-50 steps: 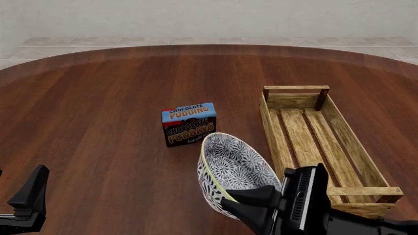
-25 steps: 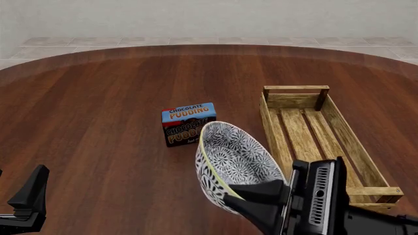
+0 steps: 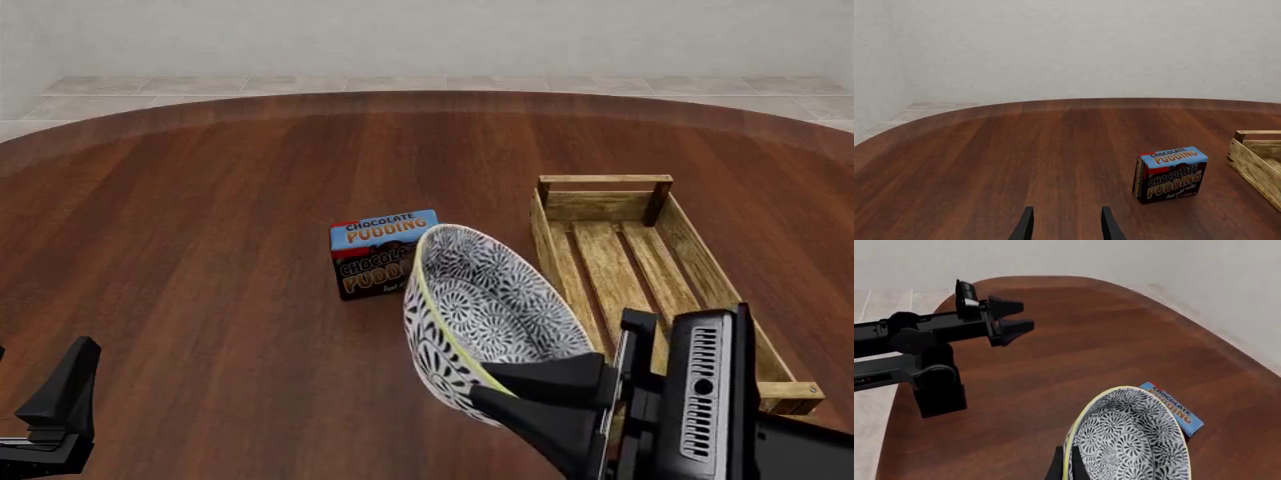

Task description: Pick up the bowl on the left and put it in the tray.

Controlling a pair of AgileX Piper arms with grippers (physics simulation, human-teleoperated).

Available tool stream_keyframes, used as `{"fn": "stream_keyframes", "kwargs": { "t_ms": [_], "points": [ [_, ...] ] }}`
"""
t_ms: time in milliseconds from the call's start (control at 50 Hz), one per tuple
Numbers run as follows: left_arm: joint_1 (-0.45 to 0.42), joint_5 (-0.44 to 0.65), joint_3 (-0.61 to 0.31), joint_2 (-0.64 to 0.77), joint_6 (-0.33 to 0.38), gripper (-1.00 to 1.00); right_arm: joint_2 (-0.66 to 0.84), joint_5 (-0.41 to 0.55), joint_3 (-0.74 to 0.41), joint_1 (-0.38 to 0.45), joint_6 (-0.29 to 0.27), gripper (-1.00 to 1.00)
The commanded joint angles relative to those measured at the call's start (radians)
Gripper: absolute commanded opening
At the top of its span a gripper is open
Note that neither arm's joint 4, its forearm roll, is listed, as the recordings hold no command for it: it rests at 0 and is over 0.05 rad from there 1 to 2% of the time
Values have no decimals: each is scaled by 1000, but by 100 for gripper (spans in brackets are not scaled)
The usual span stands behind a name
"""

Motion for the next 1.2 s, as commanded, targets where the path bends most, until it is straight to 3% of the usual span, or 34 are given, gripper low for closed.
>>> {"fn": "stream_keyframes", "kwargs": {
  "t_ms": [20,620,1200],
  "points": [
    [0,0,0,0,0,100,-40,27,-17,-10,-19,-100],
    [0,0,0,0,0,100,-145,99,-51,-54,-66,-100],
    [0,0,0,0,0,100,-271,174,-41,-177,-133,-100]
  ]
}}
